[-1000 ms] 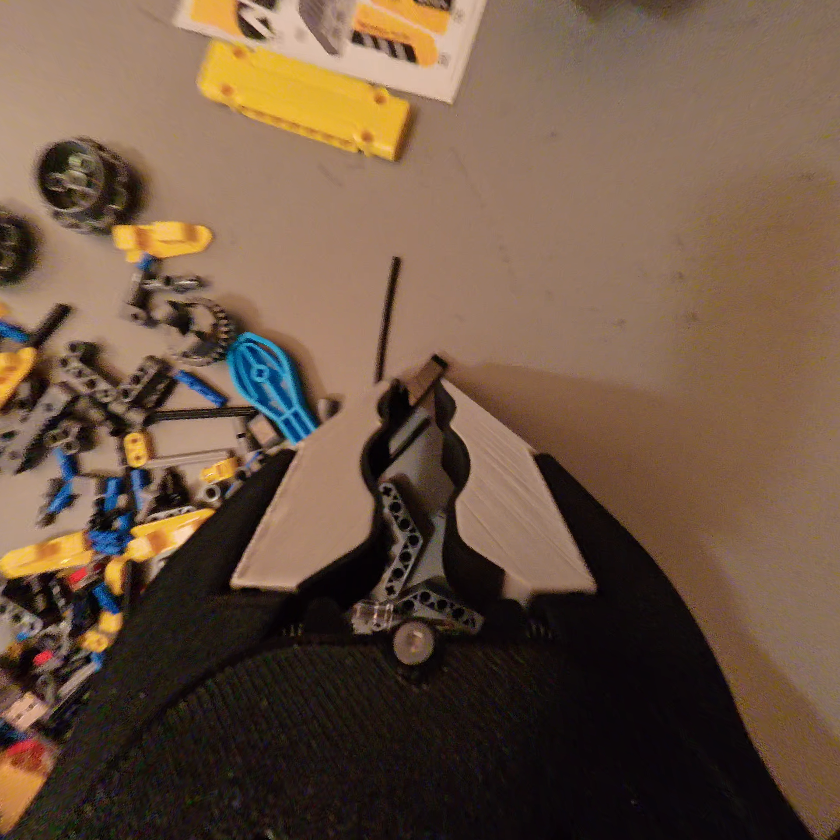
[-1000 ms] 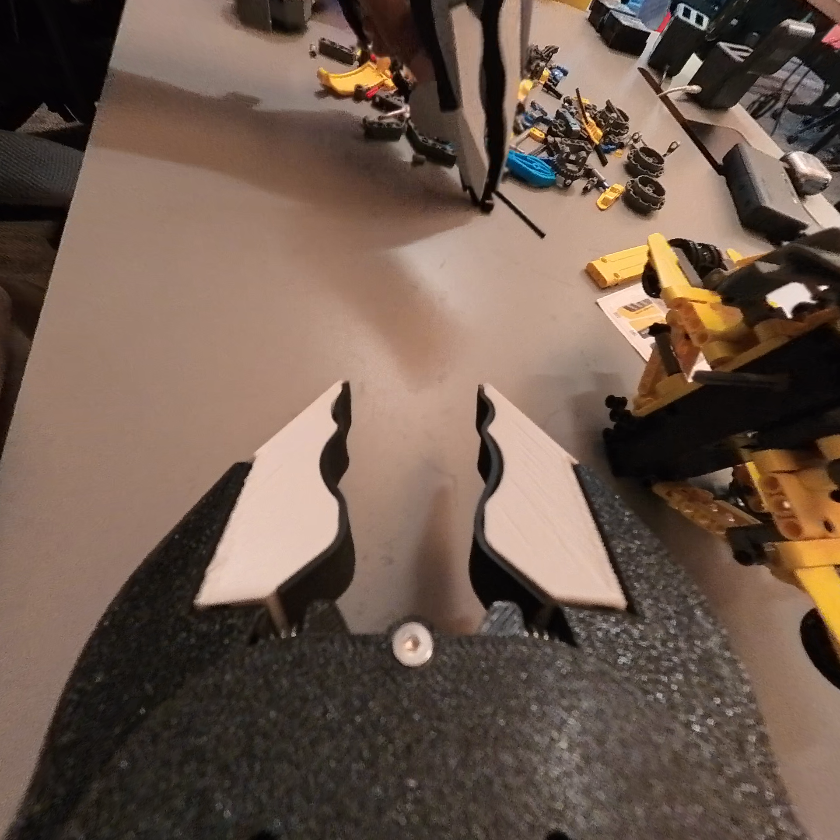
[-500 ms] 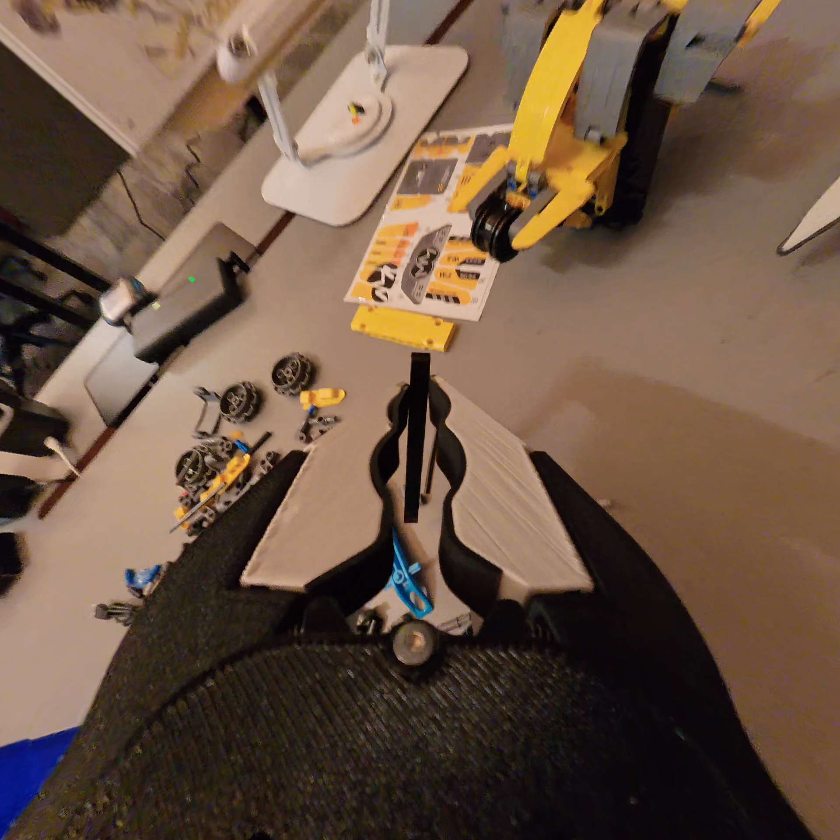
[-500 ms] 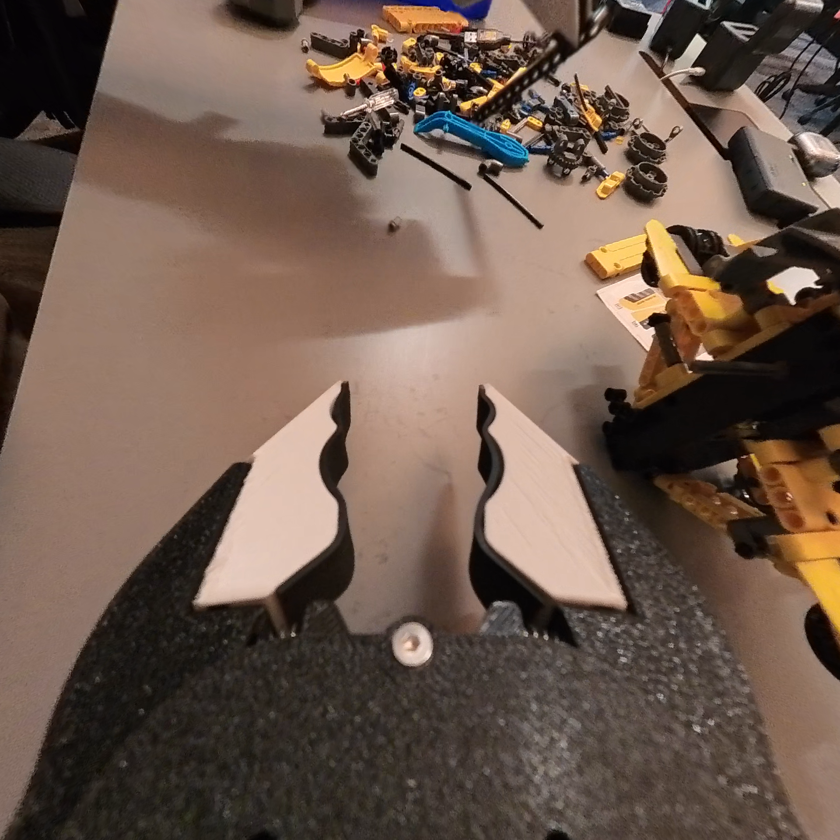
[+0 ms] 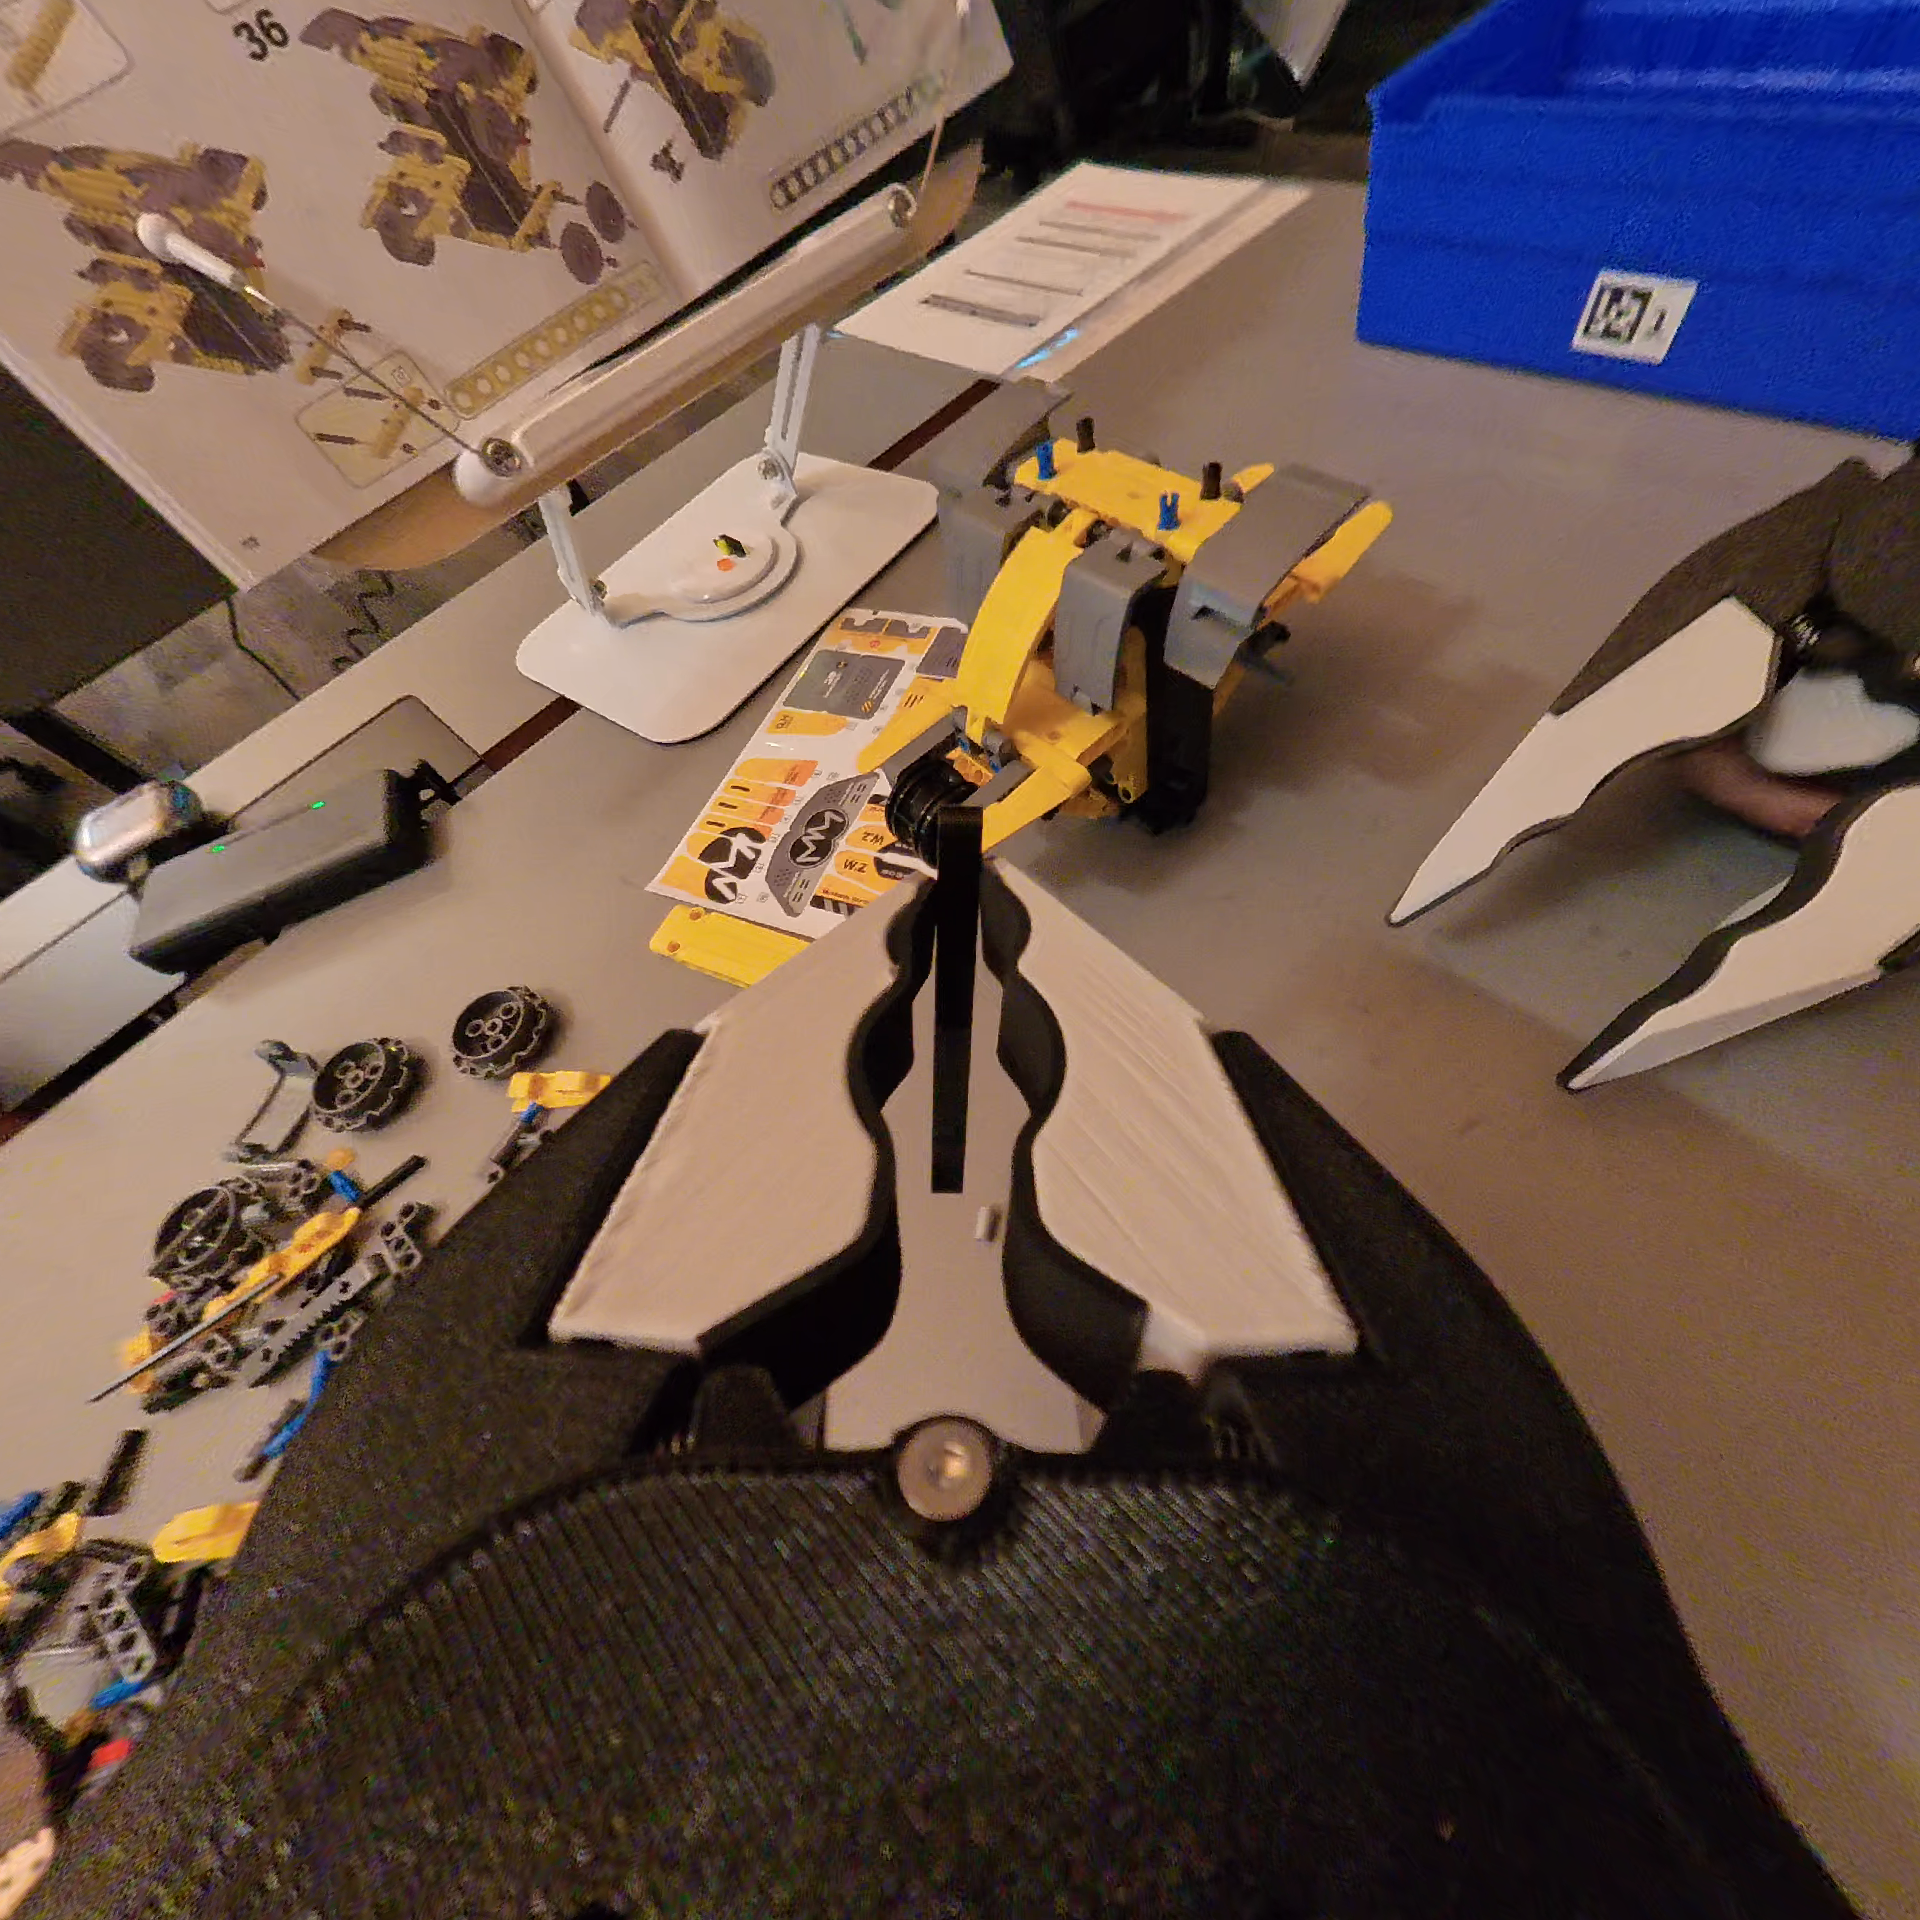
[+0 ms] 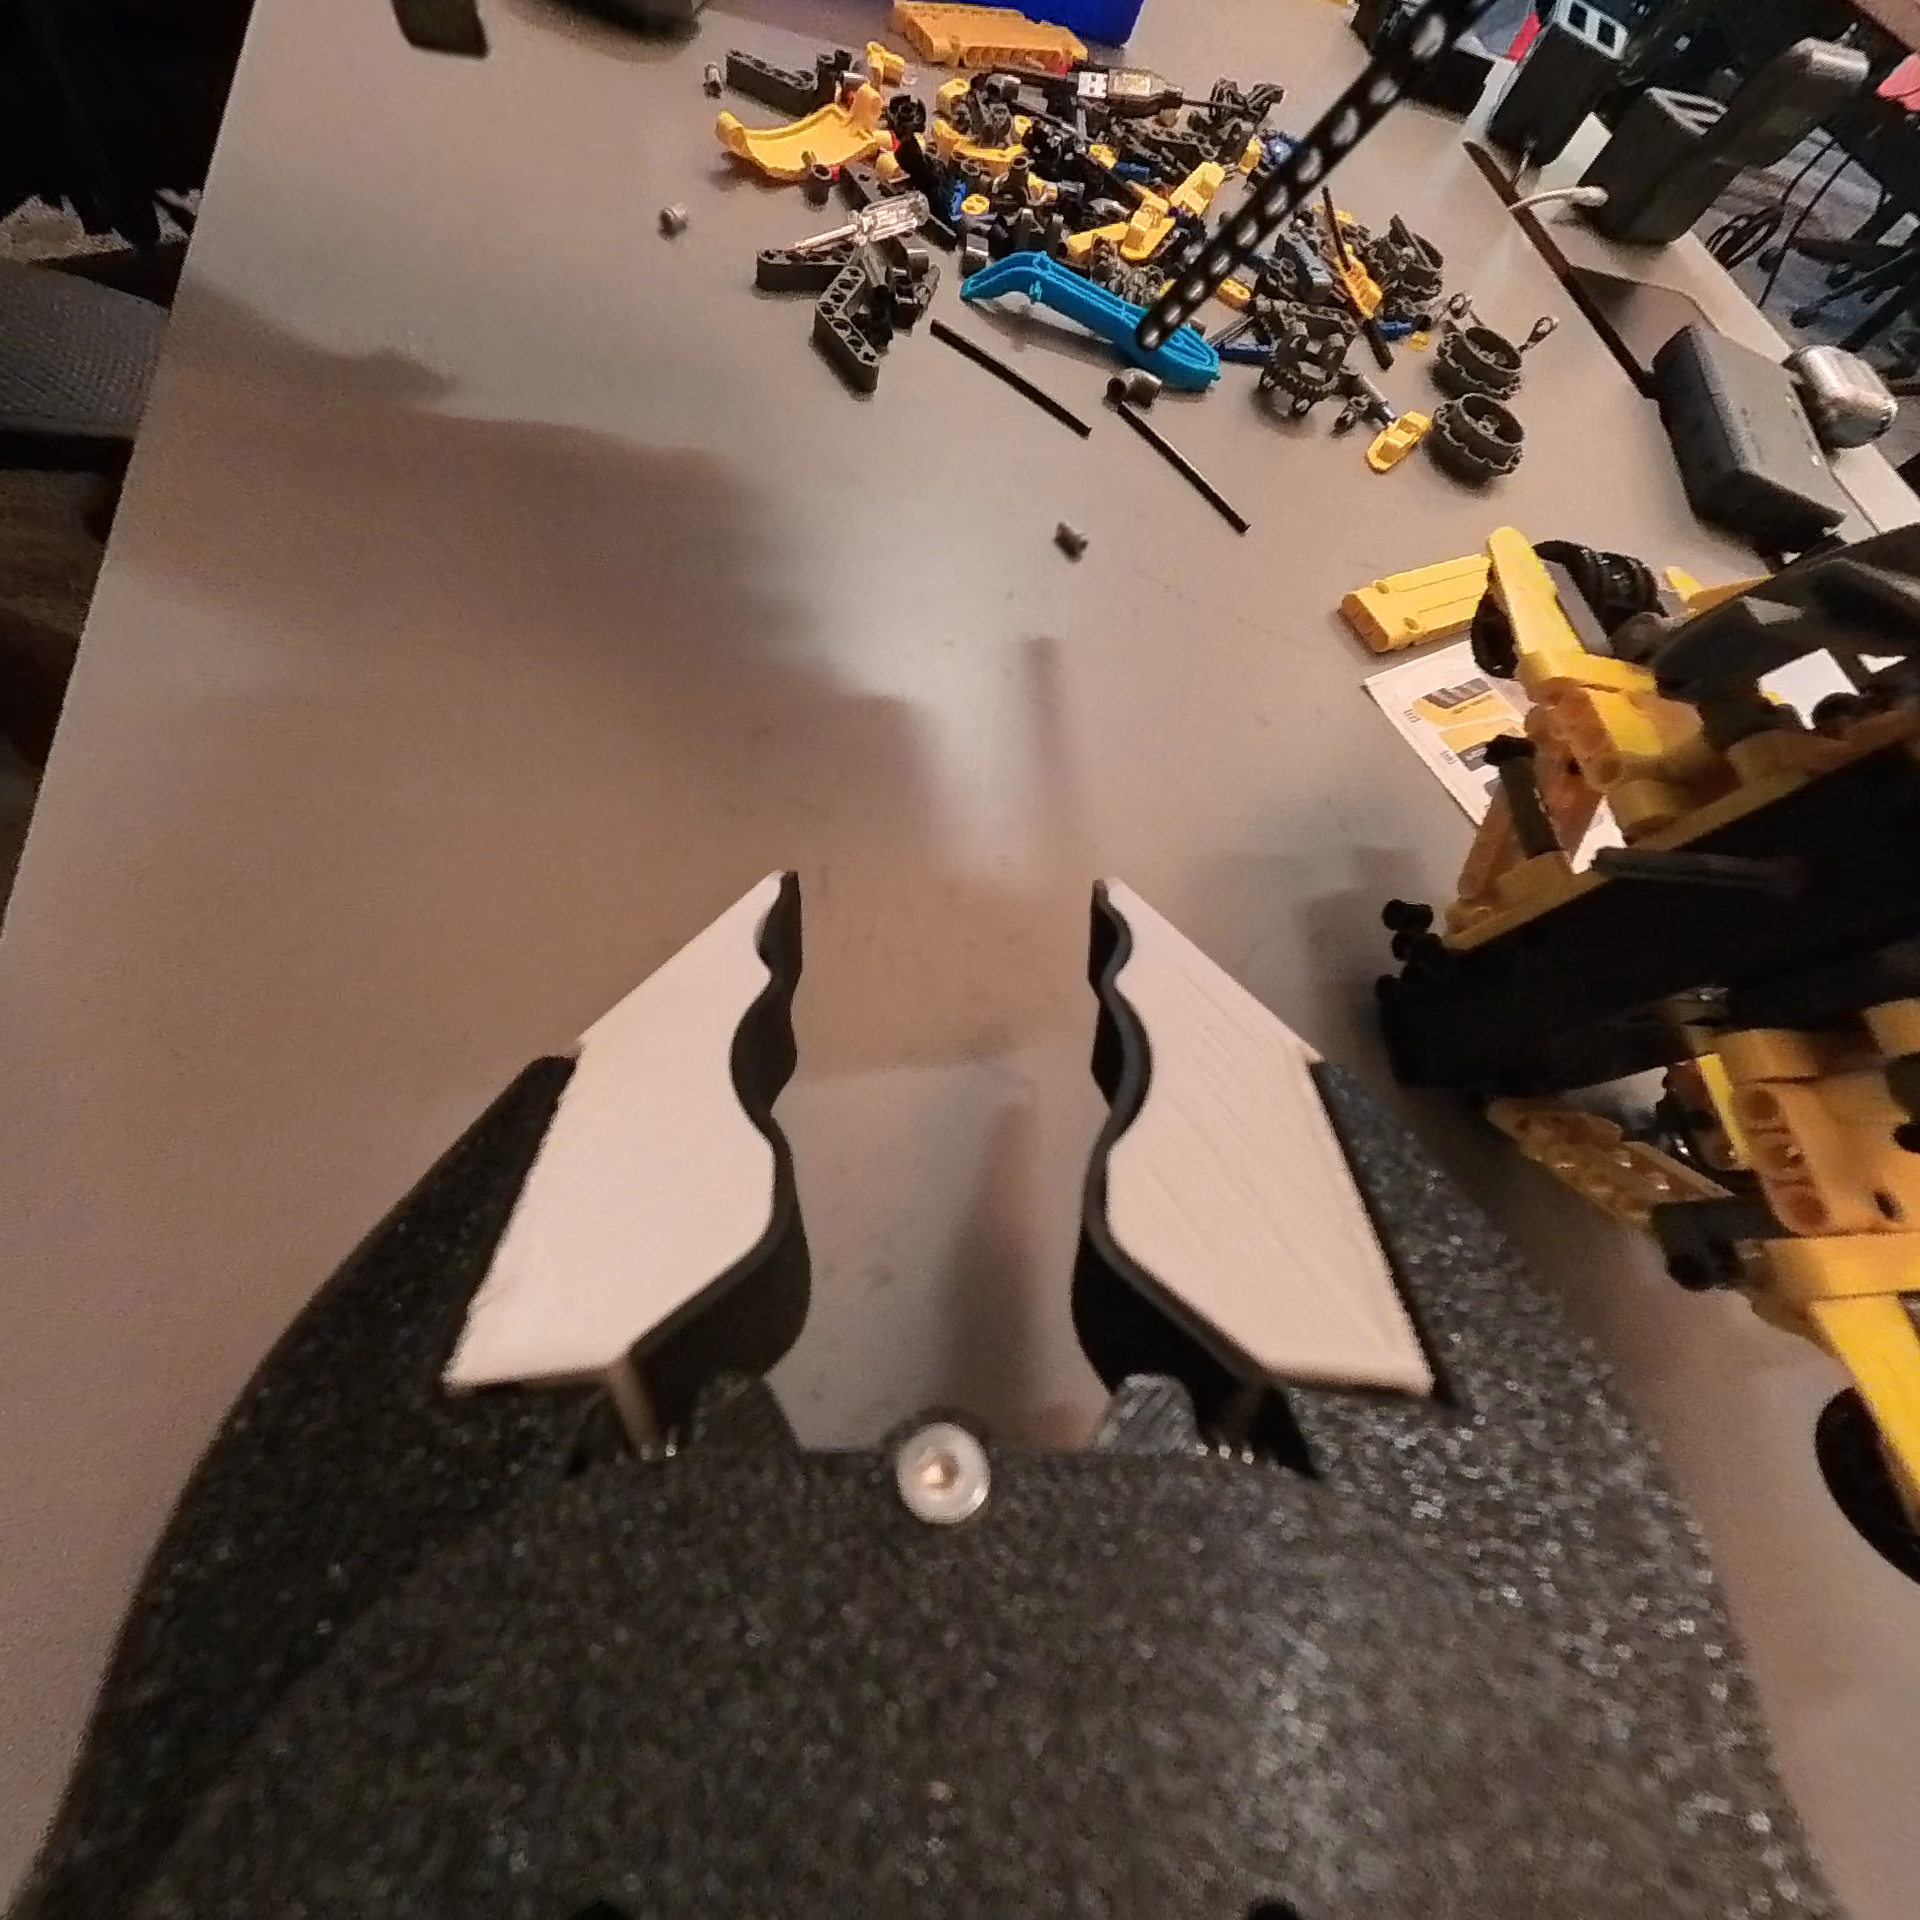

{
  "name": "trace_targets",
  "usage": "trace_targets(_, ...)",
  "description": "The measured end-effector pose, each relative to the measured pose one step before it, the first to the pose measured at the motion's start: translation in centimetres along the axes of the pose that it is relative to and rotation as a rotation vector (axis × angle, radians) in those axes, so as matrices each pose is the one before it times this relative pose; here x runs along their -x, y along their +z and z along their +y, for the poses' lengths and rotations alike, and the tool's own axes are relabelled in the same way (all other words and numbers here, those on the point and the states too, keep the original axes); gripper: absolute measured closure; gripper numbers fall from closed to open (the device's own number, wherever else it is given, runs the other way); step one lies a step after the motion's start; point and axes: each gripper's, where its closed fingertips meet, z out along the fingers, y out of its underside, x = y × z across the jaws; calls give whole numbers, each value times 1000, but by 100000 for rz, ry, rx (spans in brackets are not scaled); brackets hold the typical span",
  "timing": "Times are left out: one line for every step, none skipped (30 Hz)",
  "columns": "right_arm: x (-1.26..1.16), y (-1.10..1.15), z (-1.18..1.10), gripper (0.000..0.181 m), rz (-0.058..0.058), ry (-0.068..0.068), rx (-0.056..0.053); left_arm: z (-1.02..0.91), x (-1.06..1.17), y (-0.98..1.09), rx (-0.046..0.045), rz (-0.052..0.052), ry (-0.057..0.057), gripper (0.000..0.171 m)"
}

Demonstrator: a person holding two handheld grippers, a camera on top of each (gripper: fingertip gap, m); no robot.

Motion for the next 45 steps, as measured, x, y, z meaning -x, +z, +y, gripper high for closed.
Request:
trace_targets(6,-1,-2,126,-2,-59,3,-101,152,-183,-1195,-88,-2360,165)
trace_targets(6,-2,-1,126,-17,-88,9,-162,169,-261,-1523,-42,-2542,165)
trace_targets(21,0,5,126,10,-138,26,-251,167,-343,-1986,203,-2837,165)
trace_targets(17,6,5,126,21,-163,65,-345,217,-427,-2437,131,-3316,165)
trace_targets(10,5,12,126,10,-149,96,-405,195,-468,-2784,607,-3953,165)
trace_targets(16,18,11,126,48,-147,87,-470,48,-484,-3089,1629,-4806,165)
trace_targets(3,6,9,126,53,-154,74,-487,-135,-471,-3282,2638,-5672,165)
trace_targets(14,5,8,126,51,-137,84,-473,-317,-406,-3430,3308,-5981,165)
trace_targets(9,7,8,126,38,-104,71,-342,-491,-317,-3077,3858,-5694,165)
trace_targets(3,9,8,126,23,-74,53,-73,-497,-187,-1751,3581,-5244,165)
trace_targets(6,3,1,126,5,-37,65,234,-398,-59,-273,2762,-4615,165)
trace_targets(-1,10,15,126,-28,35,72,542,-253,21,1169,1910,-4256,165)
trace_targets(-15,9,8,126,-34,142,43,678,-185,116,1275,1234,-3672,165)
trace_targets(-16,-9,6,126,-63,227,-5,799,-108,243,669,614,-3726,165)
trace_targets(-18,3,-1,126,-94,287,-34,1126,-79,425,1557,662,-4650,166)
trace_targets(-24,-4,-1,126,-50,274,-67,1426,-228,624,2889,2131,-5222,166)
trace_targets(-23,-10,-11,126,-34,225,-66,1539,-341,780,3048,3316,-5356,166)
trace_targets(-6,1,7,126,-20,155,16,1536,-112,829,3091,2325,-5249,166)
trace_targets(-19,-5,37,126,50,72,172,1400,116,814,2824,1128,-4277,166)
trace_targets(-10,21,53,125,61,30,303,1177,151,723,2458,821,-2831,166)
trace_targets(-15,7,28,125,119,-1,219,918,308,580,2259,-320,-1906,166)
trace_targets(-10,11,53,125,142,-87,297,700,443,455,1903,-1518,-1141,165)
trace_targets(-5,12,51,126,111,-90,285,512,455,333,1695,-1912,-250,166)
trace_targets(-4,13,30,125,88,-83,193,438,471,242,2125,-2349,186,165)
trace_targets(5,11,33,125,29,-76,214,395,530,159,2446,-2888,449,165)
trace_targets(4,7,46,125,-5,-15,295,337,467,105,2495,-2689,778,165)
trace_targets(-7,8,42,125,-27,58,195,195,435,41,1676,-2566,990,165)
trace_targets(0,9,-2,125,-41,63,11,108,435,-27,1166,-2674,945,165)
trace_targets(-9,-10,0,125,-53,69,-17,78,344,-45,1001,-2077,1117,165)
trace_targets(-1,3,2,125,-73,118,-16,98,304,-32,1039,-1797,1043,165)
trace_targets(-3,4,2,125,-64,110,-18,104,267,12,922,-1544,1103,165)
trace_targets(-4,3,3,125,-65,88,-9,125,211,29,771,-1208,1014,165)
trace_targets(5,8,4,125,-118,115,35,138,202,55,717,-1235,732,165)
trace_targets(-4,2,9,125,-110,139,21,114,68,70,506,-654,935,165)
trace_targets(-3,-1,-4,125,-113,184,-18,69,-71,47,159,-37,955,165)
trace_targets(-15,12,13,125,-153,320,42,79,-107,44,409,239,476,165)
trace_targets(-33,7,15,125,-182,453,73,35,-197,55,313,904,315,165)
trace_targets(-27,5,7,125,-192,517,-20,-68,-280,28,-264,1559,128,165)
trace_targets(-36,-13,-17,124,-165,498,-157,-130,-288,15,-675,1800,-495,165)
trace_targets(-45,-18,-21,124,-73,410,-209,-230,-310,-1,-1109,1983,-959,165)
trace_targets(-23,-18,-19,124,1,286,-191,-295,-317,-11,-1502,2083,-916,165)
trace_targets(-23,-11,-12,124,73,125,-131,-332,-296,-12,-1721,1753,-774,165)
trace_targets(-14,-5,-1,125,86,-33,-46,-363,-295,-21,-1974,1468,-257,166)
trace_targets(6,9,5,124,43,-134,45,-303,-272,17,-1584,1214,131,166)
trace_targets(-5,-3,-2,125,113,-130,16,-151,-143,62,-654,260,89,166)
